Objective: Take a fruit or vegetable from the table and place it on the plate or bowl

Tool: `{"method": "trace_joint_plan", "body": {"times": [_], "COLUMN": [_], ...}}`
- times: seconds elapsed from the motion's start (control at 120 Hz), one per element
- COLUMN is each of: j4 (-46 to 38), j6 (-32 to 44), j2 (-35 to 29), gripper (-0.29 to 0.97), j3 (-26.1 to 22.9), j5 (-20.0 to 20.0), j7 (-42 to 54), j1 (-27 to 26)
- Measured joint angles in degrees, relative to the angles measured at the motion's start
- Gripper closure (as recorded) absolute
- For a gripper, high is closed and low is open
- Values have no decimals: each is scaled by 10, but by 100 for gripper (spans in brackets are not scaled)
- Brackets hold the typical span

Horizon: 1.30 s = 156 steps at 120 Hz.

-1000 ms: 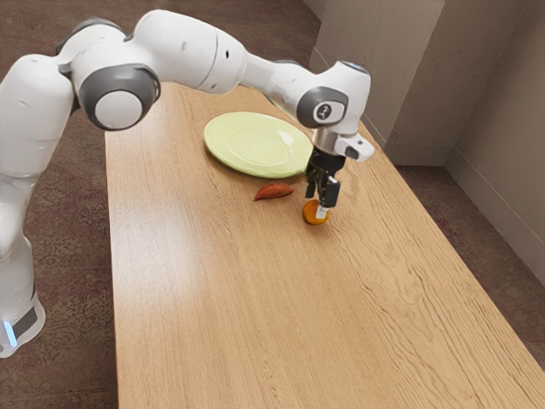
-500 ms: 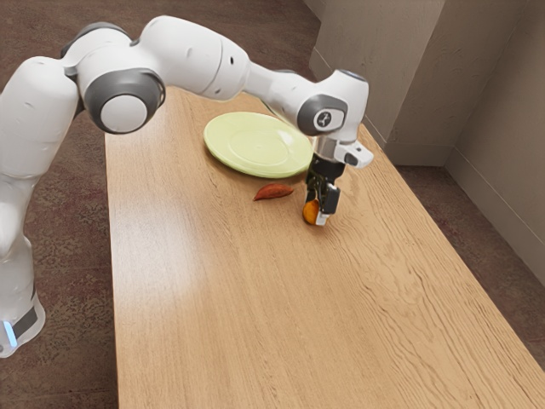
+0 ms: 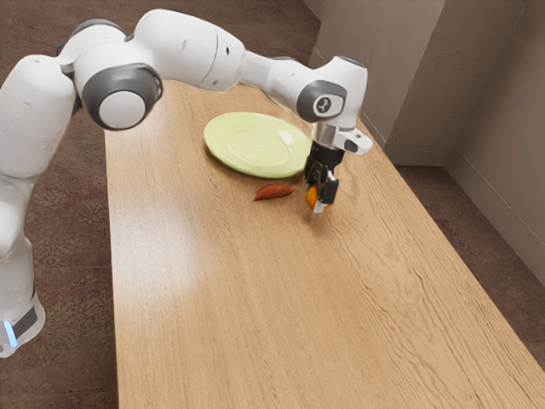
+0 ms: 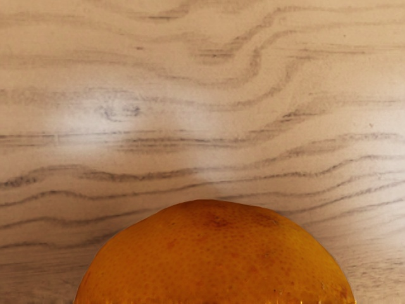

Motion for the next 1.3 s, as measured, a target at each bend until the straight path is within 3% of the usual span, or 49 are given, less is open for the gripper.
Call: {"method": "trace_joint_plan", "body": {"times": [0.2,0.425,0.667,0.867,1.142,1.3], "j4": [28,40,35,33,34,33], "j6": [-62,-172,-254,-277,-238,-225], "j2": [-58,-148,-165,-158,-136,-135], "gripper": [42,44,44,44,36,13], "j3": [23,82,179,196,189,189], "j5": [42,98,141,146,118,109], "j7": [-26,-79,-128,-156,-185,-191], "j1": [0,1,4,6,-13,-12]}}
